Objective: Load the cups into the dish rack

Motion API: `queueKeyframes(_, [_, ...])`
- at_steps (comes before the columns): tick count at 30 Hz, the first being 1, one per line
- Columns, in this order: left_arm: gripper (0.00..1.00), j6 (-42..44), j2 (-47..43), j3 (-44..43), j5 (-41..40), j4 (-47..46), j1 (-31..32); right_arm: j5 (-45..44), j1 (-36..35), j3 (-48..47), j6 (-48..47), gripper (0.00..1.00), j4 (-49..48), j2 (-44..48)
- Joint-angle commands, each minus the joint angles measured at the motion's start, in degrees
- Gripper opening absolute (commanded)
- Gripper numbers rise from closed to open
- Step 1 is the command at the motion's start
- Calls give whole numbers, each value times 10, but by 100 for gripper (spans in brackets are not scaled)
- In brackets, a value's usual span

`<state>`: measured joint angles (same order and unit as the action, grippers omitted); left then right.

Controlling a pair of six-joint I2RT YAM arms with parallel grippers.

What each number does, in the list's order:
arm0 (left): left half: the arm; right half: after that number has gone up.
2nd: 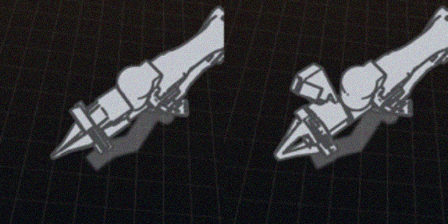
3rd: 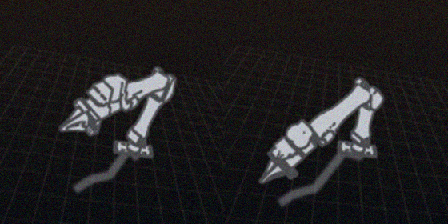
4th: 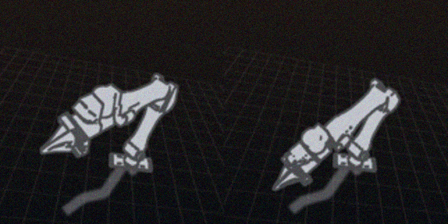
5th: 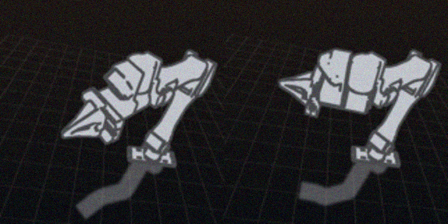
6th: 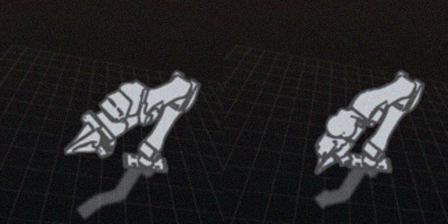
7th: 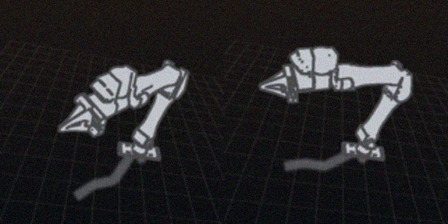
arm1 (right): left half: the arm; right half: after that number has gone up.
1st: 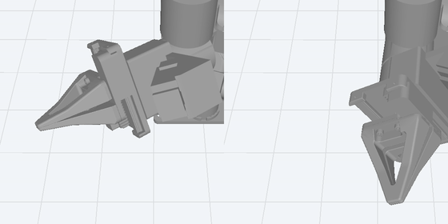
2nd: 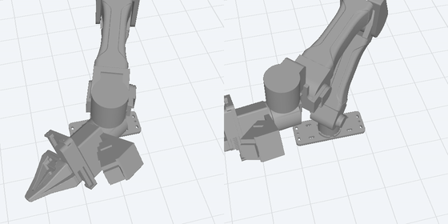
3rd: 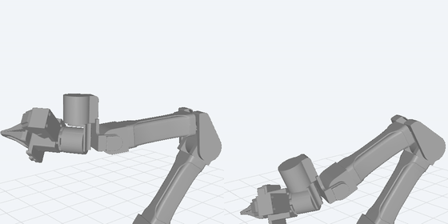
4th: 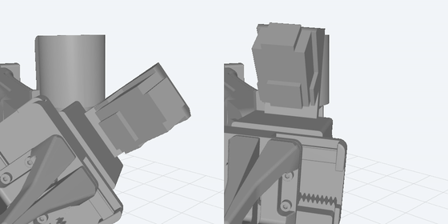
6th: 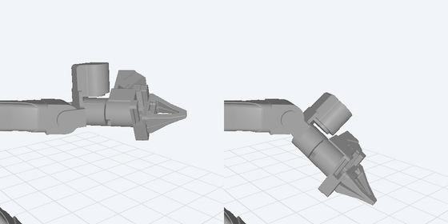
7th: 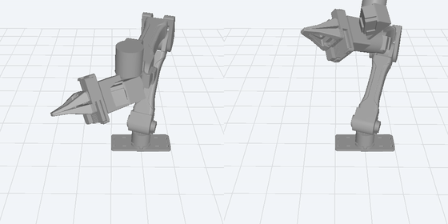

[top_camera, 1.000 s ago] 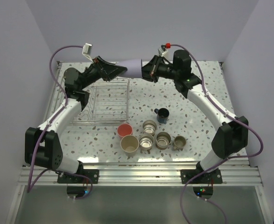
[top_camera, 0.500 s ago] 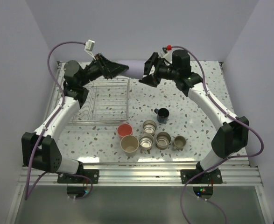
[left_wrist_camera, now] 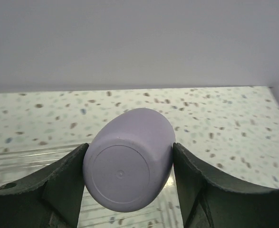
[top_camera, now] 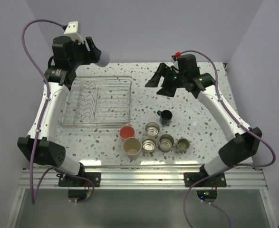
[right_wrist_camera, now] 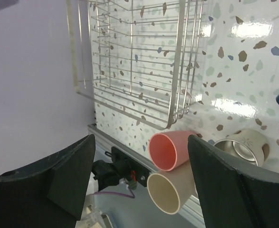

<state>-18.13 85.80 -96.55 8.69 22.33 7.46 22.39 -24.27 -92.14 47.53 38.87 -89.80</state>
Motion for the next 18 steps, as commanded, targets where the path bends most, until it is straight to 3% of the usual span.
queueKeyframes(1, [0,92,36,-63,-168,113,-29,-29,2,-8,-48,82,46,50])
queueKeyframes(8, [0,78,108,-91,-242,134,-93,-34,2,15,-67,81,65,75])
queueKeyframes(12, [0,60,149,-94,-205,127,-151,-53,2,8,-82,82,78,85])
queueKeyframes(18, [0,61,183,-87,-192,128,-157,-64,2,6,-95,82,84,87])
